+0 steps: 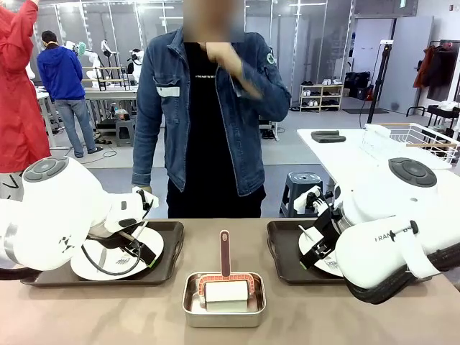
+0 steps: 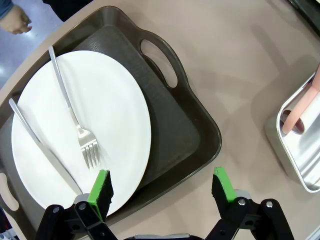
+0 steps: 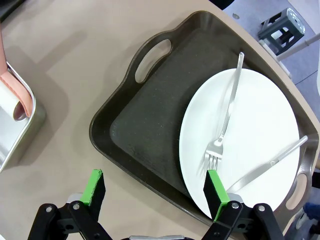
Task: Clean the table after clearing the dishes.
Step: When the left (or right) Handle tray is removed, use the left hand (or right hand) to clean the left (or right) side of the table with the Lint Roller.
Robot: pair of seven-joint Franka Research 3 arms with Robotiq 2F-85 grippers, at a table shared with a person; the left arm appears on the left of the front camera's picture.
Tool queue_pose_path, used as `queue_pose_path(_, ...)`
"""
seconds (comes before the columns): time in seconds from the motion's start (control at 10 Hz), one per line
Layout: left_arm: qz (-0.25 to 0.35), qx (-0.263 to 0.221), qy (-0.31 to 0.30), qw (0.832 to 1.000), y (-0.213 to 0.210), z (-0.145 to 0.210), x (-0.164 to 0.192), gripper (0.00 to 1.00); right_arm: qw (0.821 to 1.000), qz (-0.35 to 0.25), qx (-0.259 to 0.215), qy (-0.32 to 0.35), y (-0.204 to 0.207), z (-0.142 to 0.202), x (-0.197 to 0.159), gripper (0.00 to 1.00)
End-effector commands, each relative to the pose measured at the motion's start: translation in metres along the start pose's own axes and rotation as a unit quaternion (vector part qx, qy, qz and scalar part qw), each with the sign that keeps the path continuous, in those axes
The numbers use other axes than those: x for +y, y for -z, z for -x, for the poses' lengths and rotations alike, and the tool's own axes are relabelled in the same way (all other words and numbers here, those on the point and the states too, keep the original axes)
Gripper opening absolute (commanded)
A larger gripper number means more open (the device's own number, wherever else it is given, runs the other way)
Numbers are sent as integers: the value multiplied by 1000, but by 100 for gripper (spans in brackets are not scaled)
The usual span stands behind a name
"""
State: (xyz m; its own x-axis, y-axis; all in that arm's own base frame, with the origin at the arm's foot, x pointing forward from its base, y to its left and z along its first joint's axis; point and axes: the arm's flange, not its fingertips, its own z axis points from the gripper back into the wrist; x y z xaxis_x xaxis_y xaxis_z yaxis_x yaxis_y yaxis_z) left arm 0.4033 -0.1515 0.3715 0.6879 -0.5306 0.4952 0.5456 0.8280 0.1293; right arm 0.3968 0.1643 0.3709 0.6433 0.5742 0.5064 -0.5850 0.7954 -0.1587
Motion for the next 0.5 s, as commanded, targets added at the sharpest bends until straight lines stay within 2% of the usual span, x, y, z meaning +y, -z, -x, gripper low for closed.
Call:
queue_pose_path(0.0,-5,1,3,1000,-17,-16,18,100,1000,7,2,-6,-13,-17,-15,100)
queue_pose_path(0.1,15,12,0,1000,-38,-35,41,100,1000,-23,7,0,-27,-39,-36,100)
queue_pose_path(0.3,96,-9,-24,995,-87,-56,82,100,991,-136,11,8,-55,-69,-77,100)
queue_pose_path(0.4,185,10,-24,982,-109,-53,101,100,981,-191,7,28,-67,-73,-97,100)
